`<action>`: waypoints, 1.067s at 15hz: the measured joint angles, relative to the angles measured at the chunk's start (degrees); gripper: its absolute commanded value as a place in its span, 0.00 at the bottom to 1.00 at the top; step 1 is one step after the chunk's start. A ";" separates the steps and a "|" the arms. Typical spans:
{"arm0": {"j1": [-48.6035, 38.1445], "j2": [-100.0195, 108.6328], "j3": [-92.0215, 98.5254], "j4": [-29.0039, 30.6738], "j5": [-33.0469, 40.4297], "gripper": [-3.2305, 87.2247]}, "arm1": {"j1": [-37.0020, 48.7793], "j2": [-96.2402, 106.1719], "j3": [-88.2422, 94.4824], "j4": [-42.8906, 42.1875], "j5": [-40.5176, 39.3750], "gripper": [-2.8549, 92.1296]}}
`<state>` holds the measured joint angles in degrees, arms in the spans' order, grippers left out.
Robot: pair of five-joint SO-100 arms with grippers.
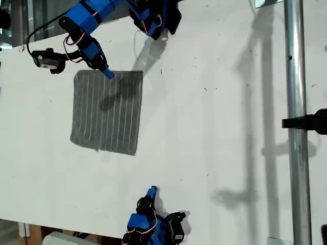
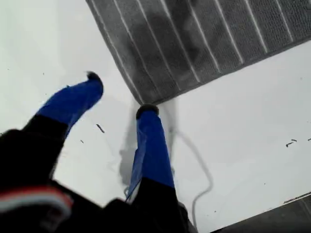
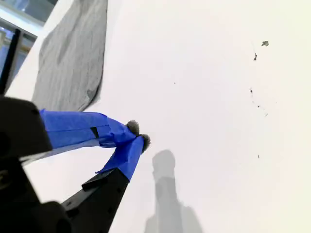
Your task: Grasp corners of a towel and fold twice.
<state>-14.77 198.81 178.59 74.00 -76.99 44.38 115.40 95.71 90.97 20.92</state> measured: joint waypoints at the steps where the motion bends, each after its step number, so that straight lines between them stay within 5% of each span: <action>1: 0.00 0.00 0.00 0.00 0.00 0.01 | -0.09 -0.44 0.26 0.00 0.09 0.38; 12: 0.26 0.00 0.00 0.00 0.00 0.01 | 1.85 -13.10 32.61 -34.45 0.00 0.39; 16: 0.44 0.00 0.00 0.00 0.00 0.01 | 3.87 -16.26 33.05 -37.53 -1.93 0.33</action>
<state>-14.33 198.81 178.59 74.00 -76.99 48.25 99.14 128.76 53.44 18.98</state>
